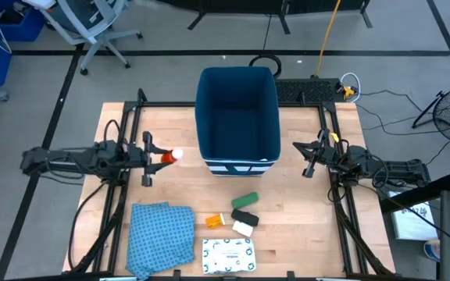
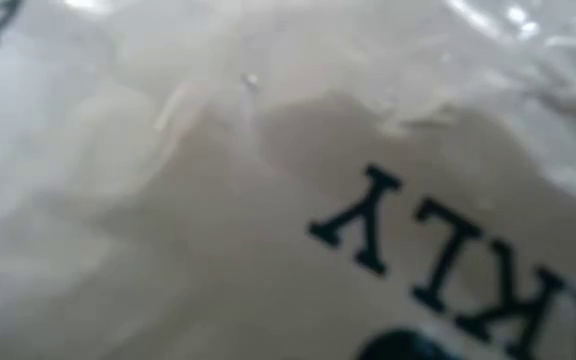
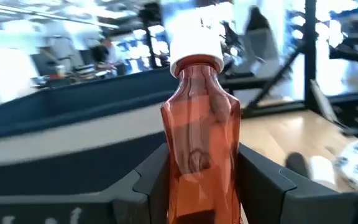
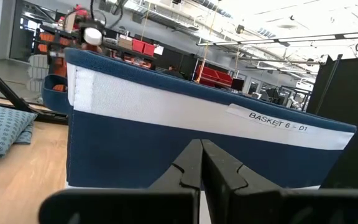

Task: Pick & place medical supplies in basket/bin
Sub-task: Put the brown bottle into the basket

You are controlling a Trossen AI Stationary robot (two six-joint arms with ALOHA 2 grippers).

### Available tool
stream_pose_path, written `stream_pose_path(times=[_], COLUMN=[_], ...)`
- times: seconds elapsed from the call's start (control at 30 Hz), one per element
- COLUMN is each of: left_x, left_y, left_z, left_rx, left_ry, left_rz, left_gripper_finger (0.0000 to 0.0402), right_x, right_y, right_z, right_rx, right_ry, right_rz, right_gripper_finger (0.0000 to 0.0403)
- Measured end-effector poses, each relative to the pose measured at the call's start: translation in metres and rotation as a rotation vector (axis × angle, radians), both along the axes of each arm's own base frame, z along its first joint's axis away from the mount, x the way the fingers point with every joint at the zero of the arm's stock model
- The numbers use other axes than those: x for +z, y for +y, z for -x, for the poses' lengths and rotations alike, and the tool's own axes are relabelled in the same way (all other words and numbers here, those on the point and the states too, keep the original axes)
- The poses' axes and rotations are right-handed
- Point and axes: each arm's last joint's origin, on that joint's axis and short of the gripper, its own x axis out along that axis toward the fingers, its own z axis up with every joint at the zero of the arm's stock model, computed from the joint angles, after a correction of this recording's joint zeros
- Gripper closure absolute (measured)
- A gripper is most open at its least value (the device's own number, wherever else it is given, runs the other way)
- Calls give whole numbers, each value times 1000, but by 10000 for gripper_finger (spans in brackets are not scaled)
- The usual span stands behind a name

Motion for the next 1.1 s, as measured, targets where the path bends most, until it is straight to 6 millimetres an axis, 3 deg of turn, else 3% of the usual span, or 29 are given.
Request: stream_pose_path(times=[0.13, 0.23, 0.37, 0.5, 0.67, 0.83, 0.97, 1.1], left_x=[-18, -8, 32, 88, 152, 182, 174, 137], left_y=[9, 16, 20, 24, 42, 77, 107, 130], left_z=[1, 2, -1, -19, -76, -153, -211, -259], left_rx=[165, 340, 391, 418, 480, 509, 471, 413], left_ry=[-44, -105, -124, -73, 125, 341, 505, 654], left_rz=[70, 146, 113, 64, 31, -12, -71, -96], left_gripper_finger=[246, 246, 245, 245, 245, 245, 245, 245], right_x=[0, 0, 0, 1, 4, 4, 4, 4], right_y=[0, 0, 0, 0, 0, 0, 0, 0], right_z=[0, 0, 0, 0, 1, 1, 1, 1], right_rx=[0, 0, 0, 0, 3, 2, 2, 2], right_ry=[0, 0, 0, -13, -39, -39, -38, -38], right_rz=[0, 0, 0, 1, 2, 2, 2, 2], right_gripper_finger=[403, 403, 403, 403, 403, 403, 403, 403])
